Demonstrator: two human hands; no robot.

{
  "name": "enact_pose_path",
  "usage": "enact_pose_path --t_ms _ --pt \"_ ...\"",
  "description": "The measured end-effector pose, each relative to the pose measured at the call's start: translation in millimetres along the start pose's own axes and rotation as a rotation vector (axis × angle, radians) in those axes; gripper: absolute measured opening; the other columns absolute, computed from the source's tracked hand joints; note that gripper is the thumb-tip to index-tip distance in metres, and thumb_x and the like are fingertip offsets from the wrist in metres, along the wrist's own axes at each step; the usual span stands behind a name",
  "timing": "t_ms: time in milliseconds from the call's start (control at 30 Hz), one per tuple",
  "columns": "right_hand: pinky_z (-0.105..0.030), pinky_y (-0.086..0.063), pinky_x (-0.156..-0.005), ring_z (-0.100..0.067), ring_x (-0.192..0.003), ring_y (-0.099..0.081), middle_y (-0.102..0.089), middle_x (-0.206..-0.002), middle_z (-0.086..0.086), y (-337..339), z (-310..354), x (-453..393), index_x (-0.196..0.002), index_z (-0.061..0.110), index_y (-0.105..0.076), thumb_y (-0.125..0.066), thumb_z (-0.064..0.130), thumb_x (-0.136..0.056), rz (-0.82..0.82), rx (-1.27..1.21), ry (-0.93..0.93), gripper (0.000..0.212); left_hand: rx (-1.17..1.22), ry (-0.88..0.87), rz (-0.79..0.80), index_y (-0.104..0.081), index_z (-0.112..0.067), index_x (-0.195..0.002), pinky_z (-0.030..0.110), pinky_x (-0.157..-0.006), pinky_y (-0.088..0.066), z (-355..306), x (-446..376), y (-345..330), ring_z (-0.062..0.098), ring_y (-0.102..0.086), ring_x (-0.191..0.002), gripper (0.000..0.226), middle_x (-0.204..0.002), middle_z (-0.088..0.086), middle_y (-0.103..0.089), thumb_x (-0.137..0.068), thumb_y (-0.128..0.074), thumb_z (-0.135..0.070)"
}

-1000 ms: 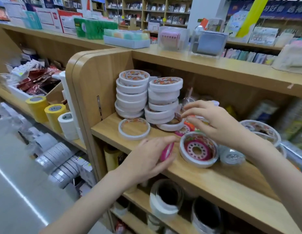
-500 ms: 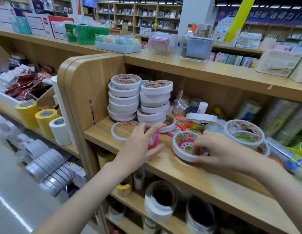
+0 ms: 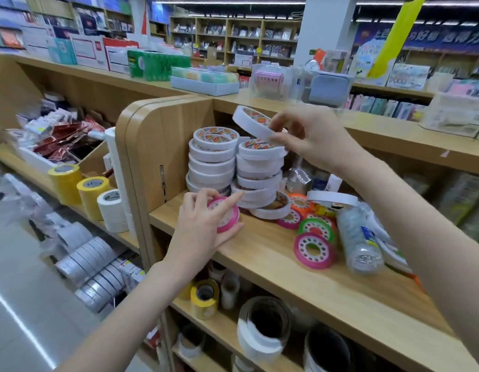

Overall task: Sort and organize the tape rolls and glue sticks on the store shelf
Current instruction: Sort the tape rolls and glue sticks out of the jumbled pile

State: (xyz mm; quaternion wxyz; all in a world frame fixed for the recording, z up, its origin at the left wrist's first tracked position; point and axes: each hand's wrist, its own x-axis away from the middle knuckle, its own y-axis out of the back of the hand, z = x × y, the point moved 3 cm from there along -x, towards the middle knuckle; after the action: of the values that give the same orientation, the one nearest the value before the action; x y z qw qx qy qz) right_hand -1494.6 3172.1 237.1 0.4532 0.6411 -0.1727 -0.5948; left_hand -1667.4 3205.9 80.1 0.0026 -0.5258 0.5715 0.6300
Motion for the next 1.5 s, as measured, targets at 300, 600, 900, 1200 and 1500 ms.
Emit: enact_pose_path --t_ms 300,600,900,1200,1500 --pt "-0.035 -0.047 -0.087 -0.022 -0.100 -0.057 -0.061 -0.113 -0.008 -63.9 -0.5 -44.7 -0.118 0.011 -0.059 -0.051 0.003 -0.088 0.107 0.103 0.021 0.032 0.017 0.222 0.328 -0.051 -0.029 -0.128 0.043 -0.098 -0.033 30.8 12.1 -6.7 0.029 -0.031 -0.117 0.057 -0.130 0.003 -0.044 -0.079 -0.049 -0.060" --pt "-0.022 -0.046 -0.077 -0.005 -0.082 -0.055 -0.063 -0.095 0.003 -25.9 -25.1 76.2 -0.104 0.014 -0.067 -0.061 0.013 -0.087 0.250 0.057 -0.141 0.018 0.091 0.088 0.276 -0.059 -0.029 -0.111 0.037 -0.095 -0.030 22.8 14.3 1.7 0.018 -0.028 -0.115 0.034 -0.102 -0.013 -0.044 -0.083 -0.060 -0.047" --pt "-0.015 -0.026 -0.063 -0.014 -0.082 -0.050 -0.046 -0.085 0.004 -87.3 -37.8 76.0 -0.098 0.008 -0.066 -0.066 0.013 -0.083 0.314 0.156 -0.290 0.016 0.258 -0.080 0.594 -0.058 -0.026 -0.110 0.030 -0.091 -0.037 9.8 5.1 1.1 0.011 -0.039 -0.103 0.022 -0.111 -0.007 -0.053 -0.088 -0.059 -0.026" --pt "-0.024 -0.044 -0.083 -0.017 -0.101 -0.056 -0.057 -0.110 -0.002 -67.0 -47.2 87.2 -0.114 0.012 -0.059 -0.064 0.014 -0.084 0.299 0.066 -0.358 0.030 0.319 -0.191 0.591 -0.061 -0.028 -0.104 0.024 -0.088 -0.037 -11.6 2.2 1.7 0.009 -0.043 -0.100 0.019 -0.103 -0.012 -0.052 -0.085 -0.061 -0.027" --pt "-0.039 -0.038 -0.090 -0.024 -0.117 -0.035 -0.042 -0.114 -0.007 -79.5 -46.8 99.8 -0.114 0.021 -0.054 -0.053 0.046 -0.088 0.639 0.288 -0.444 0.036 0.308 -0.219 0.585 -0.061 -0.029 -0.106 0.030 -0.095 -0.031 -25.4 1.8 -8.5 0.007 -0.044 -0.100 0.022 -0.105 -0.012 -0.051 -0.086 -0.062 -0.038"
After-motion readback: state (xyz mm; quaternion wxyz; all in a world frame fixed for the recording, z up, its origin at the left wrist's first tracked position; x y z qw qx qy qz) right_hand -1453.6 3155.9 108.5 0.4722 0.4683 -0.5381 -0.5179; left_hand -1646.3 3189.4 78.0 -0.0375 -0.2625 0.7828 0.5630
